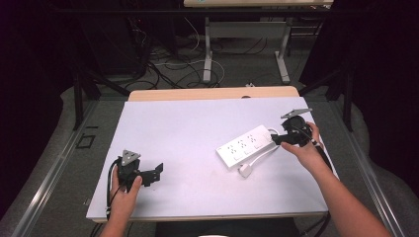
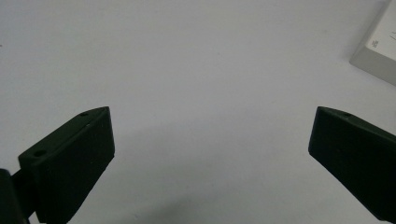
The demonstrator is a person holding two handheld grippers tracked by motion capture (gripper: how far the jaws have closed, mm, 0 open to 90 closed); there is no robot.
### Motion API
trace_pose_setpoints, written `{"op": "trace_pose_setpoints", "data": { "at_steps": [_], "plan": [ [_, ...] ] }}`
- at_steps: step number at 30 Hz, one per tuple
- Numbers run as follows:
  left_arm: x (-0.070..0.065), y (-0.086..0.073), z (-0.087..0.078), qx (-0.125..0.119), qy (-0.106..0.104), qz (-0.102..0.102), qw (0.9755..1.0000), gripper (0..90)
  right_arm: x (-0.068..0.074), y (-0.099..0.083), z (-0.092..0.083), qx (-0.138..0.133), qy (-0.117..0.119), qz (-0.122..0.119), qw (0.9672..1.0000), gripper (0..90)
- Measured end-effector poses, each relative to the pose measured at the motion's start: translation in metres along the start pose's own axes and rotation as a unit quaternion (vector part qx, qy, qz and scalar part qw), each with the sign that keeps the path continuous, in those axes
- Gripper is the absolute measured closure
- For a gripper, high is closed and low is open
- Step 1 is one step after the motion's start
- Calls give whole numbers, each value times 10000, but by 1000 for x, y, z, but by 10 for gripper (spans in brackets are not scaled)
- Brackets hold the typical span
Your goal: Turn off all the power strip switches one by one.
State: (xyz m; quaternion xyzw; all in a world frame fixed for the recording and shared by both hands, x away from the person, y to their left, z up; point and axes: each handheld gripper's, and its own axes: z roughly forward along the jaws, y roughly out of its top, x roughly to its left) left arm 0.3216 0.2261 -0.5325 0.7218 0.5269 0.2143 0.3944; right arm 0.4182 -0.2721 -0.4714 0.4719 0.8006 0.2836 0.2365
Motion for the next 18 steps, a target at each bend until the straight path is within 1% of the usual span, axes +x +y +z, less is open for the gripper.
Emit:
{"op": "trace_pose_setpoints", "data": {
  "at_steps": [1, 5, 10, 11, 13, 14, 15, 16, 18],
  "plan": [
    [0, 0, 0, -2, -2, -13, 10000, 4, -3, 2, 3, 21, 38, -45, 10000, 376],
    [0, 0, 0, -4, -1, -17, 10000, 4, -4, 6, 11, 165, 77, 126, 9998, 384],
    [1, -1, 0, 13, 11, -21, 10000, 4, -7, 9, 17, 156, 25, 216, 9996, 387],
    [1, -1, 0, 18, 15, -17, 10000, 4, -7, 11, 21, 161, 77, 365, 9992, 406],
    [1, -1, -1, 17, 4, -22, 10000, 4, -8, 12, 22, 161, 80, 361, 9992, 415],
    [1, -1, 0, 3, 4, -36, 10000, 4, -9, 13, 25, 184, 128, 444, 9988, 441],
    [1, -1, -1, 7, -2, -35, 10000, 4, -9, 14, 26, 197, 140, 499, 9985, 448],
    [1, -1, -1, 9, -2, -34, 10000, 4, -9, 14, 26, 197, 140, 499, 9985, 448],
    [1, -1, -1, 11, 3, -22, 10000, 4, -11, 15, 28, 197, 167, 527, 9983, 480]
  ]
}}
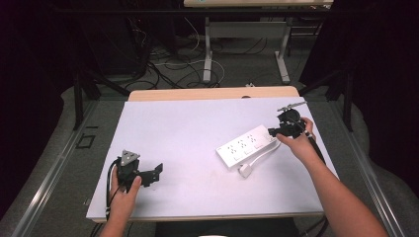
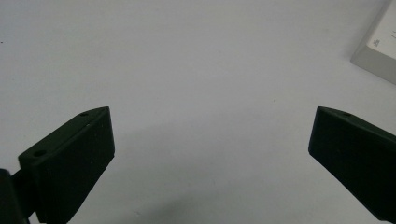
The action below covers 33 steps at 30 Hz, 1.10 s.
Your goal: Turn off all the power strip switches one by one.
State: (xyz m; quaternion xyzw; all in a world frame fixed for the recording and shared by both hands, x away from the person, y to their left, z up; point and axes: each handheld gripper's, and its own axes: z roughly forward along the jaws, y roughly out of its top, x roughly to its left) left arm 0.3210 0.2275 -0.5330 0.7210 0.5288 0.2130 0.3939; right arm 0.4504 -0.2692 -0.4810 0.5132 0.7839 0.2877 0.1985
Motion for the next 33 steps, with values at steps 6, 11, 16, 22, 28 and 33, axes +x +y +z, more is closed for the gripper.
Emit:
{"op": "trace_pose_setpoints", "data": {
  "at_steps": [6, 11, 16, 22, 28, 33],
  "plan": [
    [1, 0, 0, 5, -6, -10, 10000, 4, -3, 1, 8, 133, 99, 216, 9996, 532],
    [0, 0, 0, 17, -10, -18, 10000, 4, -4, 1, 14, 212, 75, 259, 9994, 644],
    [1, 0, 0, 31, -15, -17, 10000, 4, -4, 1, 19, 319, 74, 290, 9990, 719],
    [1, 0, 1, 37, -10, -13, 10000, 4, -4, 1, 24, 366, 60, 291, 9989, 806],
    [1, -1, 1, 41, -7, -19, 10000, 4, -3, 1, 30, 402, -3, 295, 9988, 900],
    [2, -1, 1, 72, -10, -24, 10000, 4, -1, 1, 35, 445, 17, 268, 9986, 900]
  ]
}}
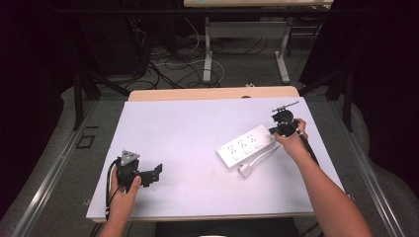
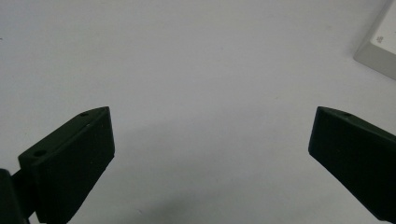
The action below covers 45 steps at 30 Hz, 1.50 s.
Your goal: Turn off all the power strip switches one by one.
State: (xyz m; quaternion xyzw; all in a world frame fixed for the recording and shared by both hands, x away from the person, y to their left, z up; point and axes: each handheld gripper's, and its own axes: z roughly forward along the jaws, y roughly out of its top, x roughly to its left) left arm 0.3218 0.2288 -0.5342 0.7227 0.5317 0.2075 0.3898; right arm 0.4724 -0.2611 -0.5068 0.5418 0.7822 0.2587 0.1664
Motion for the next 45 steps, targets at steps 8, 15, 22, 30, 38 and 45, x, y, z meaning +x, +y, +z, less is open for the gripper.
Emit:
{"op": "trace_pose_setpoints", "data": {
  "at_steps": [8, 15, 22, 30, 38, 45],
  "plan": [
    [0, 0, 0, -6, 6, 4, 10000, 4, 6, -1, 8, 126, 58, -109, 9998, 900],
    [0, 0, 0, 11, 4, 3, 10000, 4, 7, -2, 10, 140, 82, -101, 9998, 900],
    [0, 0, 0, -5, 6, 3, 10000, 4, 8, -3, 10, 184, 14, -264, 9995, 900],
    [0, 0, 0, -3, 7, 27, 10000, 4, 5, -3, 11, 163, 103, -103, 9998, 900],
    [0, 0, 0, -5, 10, -11, 10000, 4, 7, -2, 8, 79, 121, -96, 9998, 900],
    [0, 0, 1, -19, 7, -7, 10000, 4, 5, -2, 6, 115, 137, -113, 9998, 900]
  ]
}}
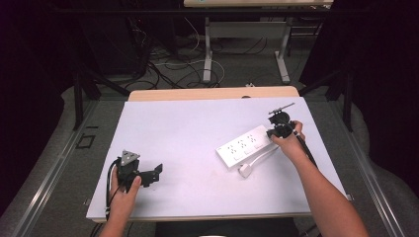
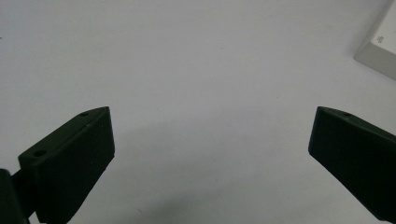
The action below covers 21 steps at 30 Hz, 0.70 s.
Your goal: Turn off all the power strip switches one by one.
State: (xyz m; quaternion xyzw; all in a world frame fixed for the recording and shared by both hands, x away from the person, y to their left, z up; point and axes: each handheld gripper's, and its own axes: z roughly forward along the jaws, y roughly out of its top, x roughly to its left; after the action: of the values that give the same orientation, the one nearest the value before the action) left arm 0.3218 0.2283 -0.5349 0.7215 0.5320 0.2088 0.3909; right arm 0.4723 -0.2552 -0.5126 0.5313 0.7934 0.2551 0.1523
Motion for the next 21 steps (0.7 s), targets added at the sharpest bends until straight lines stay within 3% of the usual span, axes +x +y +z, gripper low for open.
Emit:
{"op": "trace_pose_setpoints", "data": {
  "at_steps": [2, 5, 8, 21],
  "plan": [
    [0, 0, 0, -8, -4, 18, 10000, 4, 1, 0, -1, 20, -68, 91, 9999, 900],
    [0, 0, 0, 13, -2, 4, 10000, 4, -2, 0, -2, 24, -49, -15, 10000, 900],
    [0, 0, 0, 18, -2, -4, 10000, 4, -1, 0, -4, 25, -41, 149, 9999, 900],
    [1, 0, 0, 25, -4, 12, 10000, 4, 5, -1, -7, -28, 61, -93, 9999, 900]
  ]
}}
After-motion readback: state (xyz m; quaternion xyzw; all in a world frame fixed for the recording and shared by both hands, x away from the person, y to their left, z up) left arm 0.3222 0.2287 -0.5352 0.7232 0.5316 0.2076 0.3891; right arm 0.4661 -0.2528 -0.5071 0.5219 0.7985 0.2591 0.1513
